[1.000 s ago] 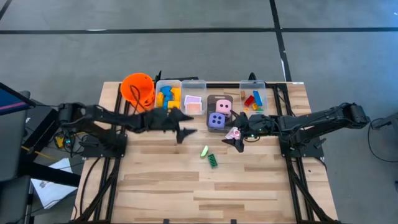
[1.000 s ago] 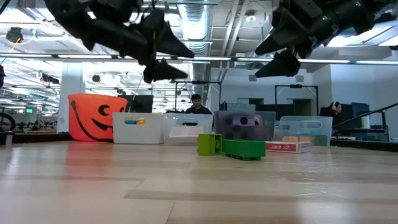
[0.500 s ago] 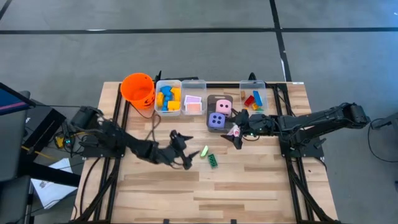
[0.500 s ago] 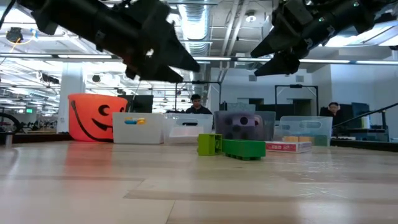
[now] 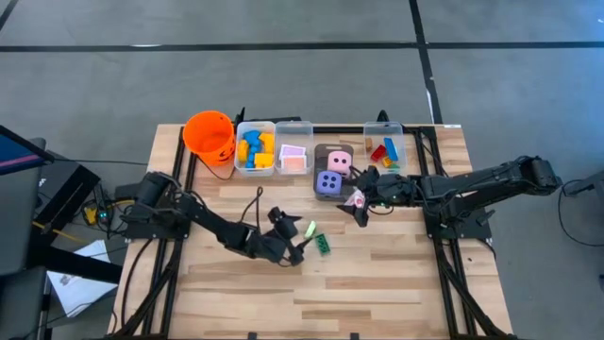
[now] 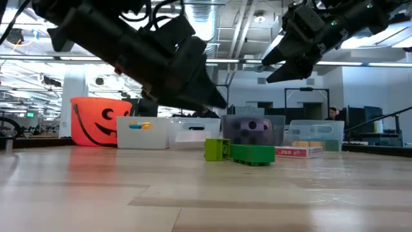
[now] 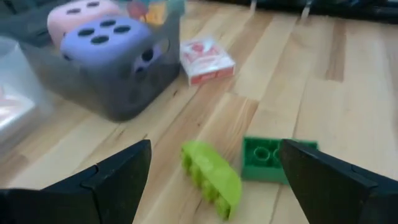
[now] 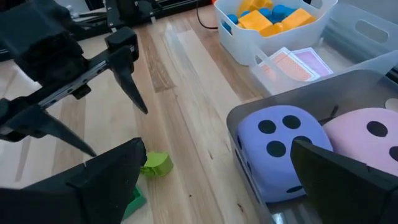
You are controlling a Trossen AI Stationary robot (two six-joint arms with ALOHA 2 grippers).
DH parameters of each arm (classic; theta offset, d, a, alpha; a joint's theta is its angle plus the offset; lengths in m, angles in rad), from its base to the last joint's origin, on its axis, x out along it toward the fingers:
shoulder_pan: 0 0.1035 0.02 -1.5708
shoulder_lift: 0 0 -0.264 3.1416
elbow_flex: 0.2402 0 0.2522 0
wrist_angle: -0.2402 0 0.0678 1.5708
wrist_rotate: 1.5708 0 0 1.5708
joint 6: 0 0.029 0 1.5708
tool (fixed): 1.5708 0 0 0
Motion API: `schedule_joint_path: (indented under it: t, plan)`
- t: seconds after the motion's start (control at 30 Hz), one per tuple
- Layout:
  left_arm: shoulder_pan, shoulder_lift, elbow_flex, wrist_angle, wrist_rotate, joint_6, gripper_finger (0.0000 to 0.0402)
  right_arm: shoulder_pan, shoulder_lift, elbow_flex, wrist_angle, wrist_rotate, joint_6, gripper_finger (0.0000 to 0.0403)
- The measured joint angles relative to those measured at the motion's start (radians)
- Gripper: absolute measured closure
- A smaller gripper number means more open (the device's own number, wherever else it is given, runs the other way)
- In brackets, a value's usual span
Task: Pick & Place Toys
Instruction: Put the light green game piece into the right transparent bin
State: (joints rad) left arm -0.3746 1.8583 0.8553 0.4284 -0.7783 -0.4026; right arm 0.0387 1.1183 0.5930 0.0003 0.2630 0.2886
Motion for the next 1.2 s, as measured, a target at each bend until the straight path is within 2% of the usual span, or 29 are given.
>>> schedule_joint_path:
  t: [0.3, 0.5, 0.73, 0.93, 1.2]
  plan:
    - [0.0, 0.01, -0.001, -0.146, 0.015, -0.174, 0.0055, 0.0, 0.0, 0.0, -0.003, 0.0, 0.0, 0.0003]
    - [0.0, 0.022, 0.0, -0.145, 0.069, -0.183, 0.0055, 0.0, 0.0, 0.0, -0.003, 0.0, 0.0, 0.0003]
    - [0.001, 0.023, -0.001, -0.144, 0.07, -0.2, 0.0055, 0.0, 0.0, 0.0, -0.017, 0.0, 0.0, 0.0003]
    - [0.004, 0.093, 0.013, -0.123, 0.07, -0.215, 0.0055, 0.0, 0.0, 0.0, -0.026, 0.0, 0.0, 0.0003]
    - [0.022, 0.206, 0.107, -0.117, 0.063, -0.216, 0.0055, 0.0, 0.0, -0.001, -0.027, 0.0, 0.0, 0.0003]
